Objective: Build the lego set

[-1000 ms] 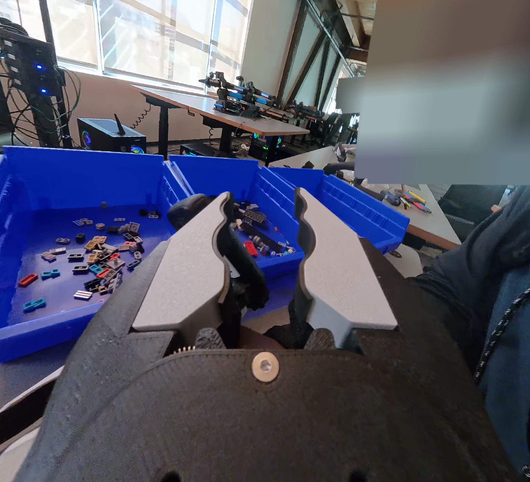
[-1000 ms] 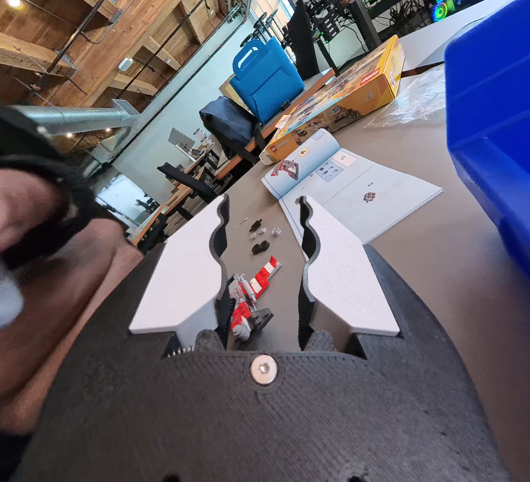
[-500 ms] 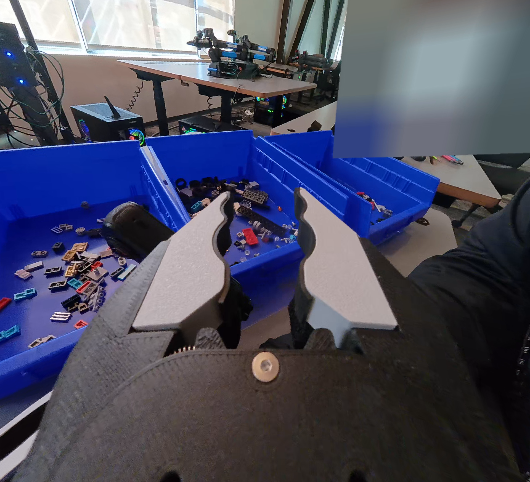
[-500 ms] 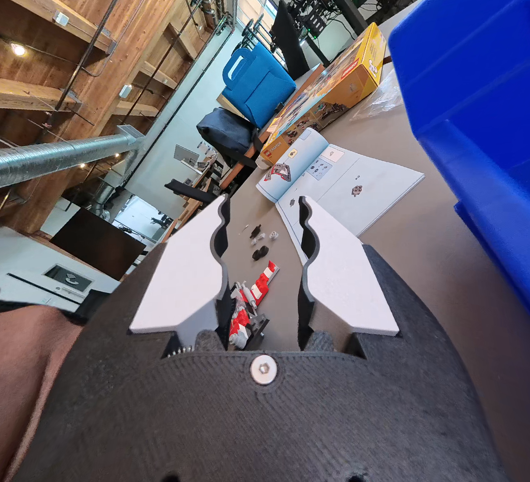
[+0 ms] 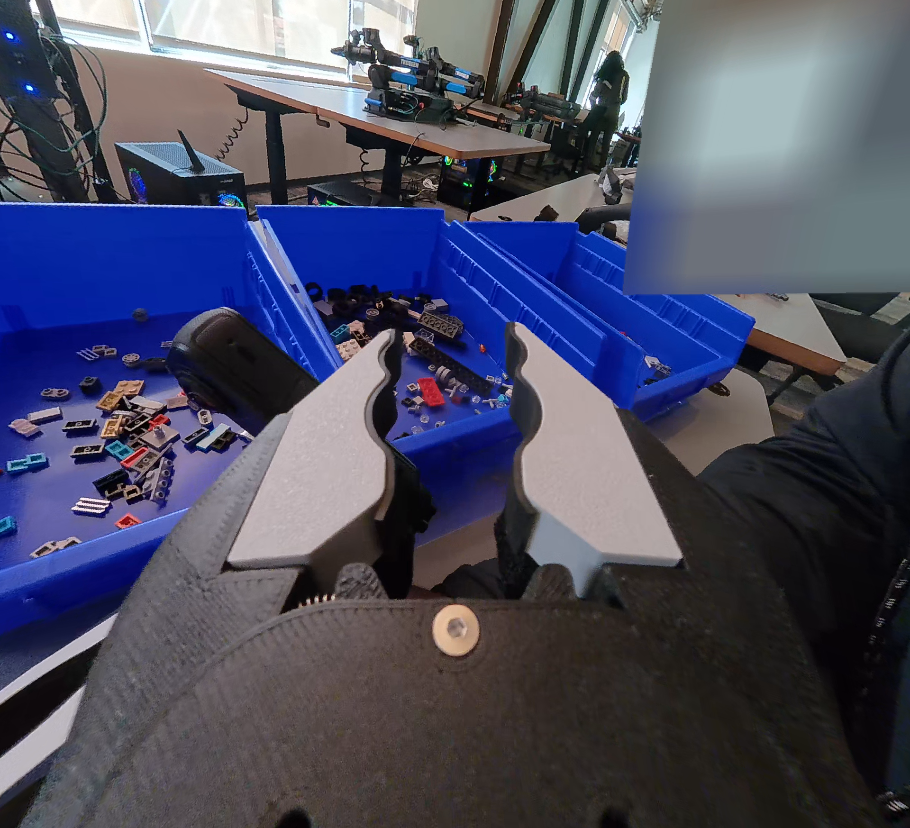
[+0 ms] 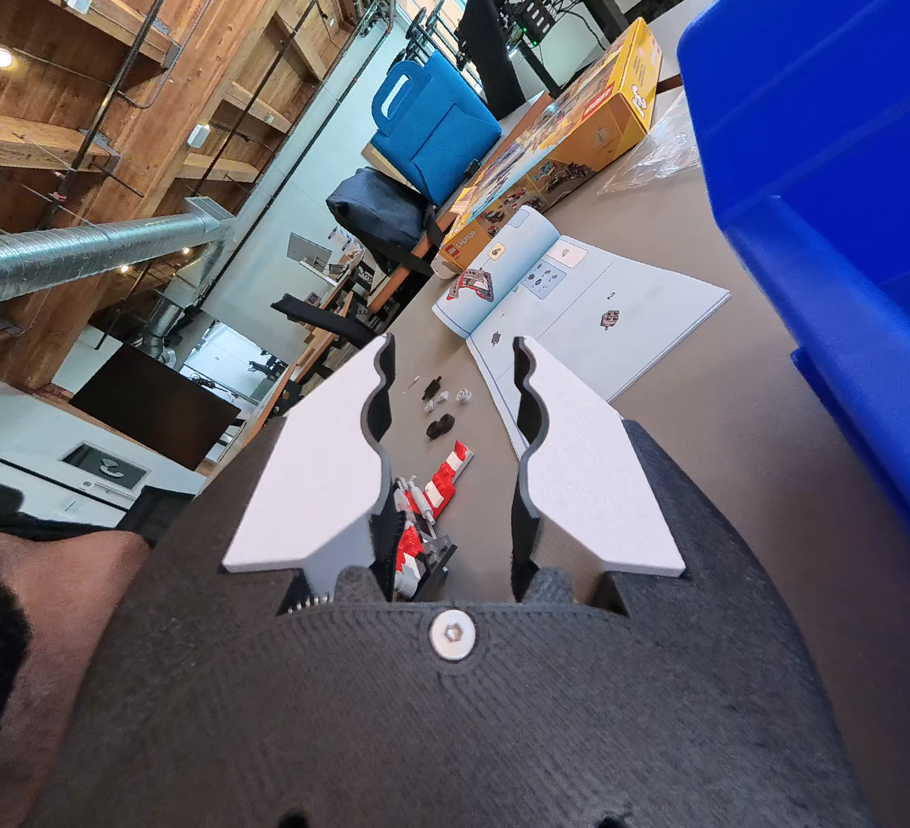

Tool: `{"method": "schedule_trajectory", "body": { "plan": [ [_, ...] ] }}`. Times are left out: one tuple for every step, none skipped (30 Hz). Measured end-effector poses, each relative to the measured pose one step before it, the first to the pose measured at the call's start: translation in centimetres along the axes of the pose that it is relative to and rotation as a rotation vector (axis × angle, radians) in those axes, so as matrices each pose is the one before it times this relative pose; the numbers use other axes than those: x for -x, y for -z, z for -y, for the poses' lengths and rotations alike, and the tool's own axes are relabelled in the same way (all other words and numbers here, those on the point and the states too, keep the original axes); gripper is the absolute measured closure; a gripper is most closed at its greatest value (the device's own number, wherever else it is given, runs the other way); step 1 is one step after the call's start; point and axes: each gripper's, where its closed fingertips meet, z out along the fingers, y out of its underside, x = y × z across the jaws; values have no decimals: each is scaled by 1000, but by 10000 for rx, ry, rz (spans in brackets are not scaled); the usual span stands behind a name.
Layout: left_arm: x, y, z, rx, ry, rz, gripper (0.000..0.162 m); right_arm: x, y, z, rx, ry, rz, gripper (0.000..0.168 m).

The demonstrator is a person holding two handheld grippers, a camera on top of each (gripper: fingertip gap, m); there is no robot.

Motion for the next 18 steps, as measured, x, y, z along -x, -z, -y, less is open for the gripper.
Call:
{"method": "schedule_trajectory", "body": {
  "plan": [
    [82, 28, -10, -14, 60, 2, 119, -22, -25, -20, 21, -4, -13, 120],
    [91, 21, 19, -19, 65, 5, 119, -45, -17, -21, 13, -10, -20, 120],
    [87, 18, 26, -23, 64, 2, 119, -42, -12, 8, 6, -17, -18, 120],
    [89, 20, 23, -20, 63, 3, 119, -46, -17, -9, 11, -24, -11, 120],
    [93, 3, 25, -13, 59, 7, 119, -34, -18, -1, 11, -23, -8, 120],
    [83, -19, 21, -5, 48, 11, 119, -43, -8, 2, 6, -28, -9, 120],
    [76, -20, -7, 6, 35, 11, 119, -53, -11, 4, 7, -30, -6, 120],
    [70, -37, -2, 16, 25, 14, 119, -33, -7, 1, 7, -30, -3, 120],
    [61, -42, -18, 24, 18, 24, 119, -37, -6, 21, 2, -28, -6, 120],
    [84, -47, -35, 30, 17, 35, 119, -35, -2, 4, 2, -28, -6, 120],
    [85, -64, -33, 37, 20, 42, 120, -40, -9, 5, 4, -25, -6, 120],
    [88, -49, -36, 40, 21, 41, 120, -31, -5, 2, 4, -21, -9, 120],
    [78, -45, -39, 34, 21, 34, 120, -36, -7, 9, 6, -22, -7, 120],
    [73, -38, -28, 27, 24, 28, 120, -25, -4, -2, 6, -20, -5, 120],
    [62, -31, -25, 23, 28, 24, 120, -34, -12, 0, 1, -12, -11, 120],
    [71, -20, -33, 22, 32, 26, 120, -20, -7, 0, 3, -5, -15, 120],
    [70, -19, -23, 22, 37, 30, 120, -13, -8, -14, 8, -1, -12, 121],
    [72, -11, -35, 23, 35, 31, 120, -14, -13, -17, 13, 2, -9, 121]
  ]
}}
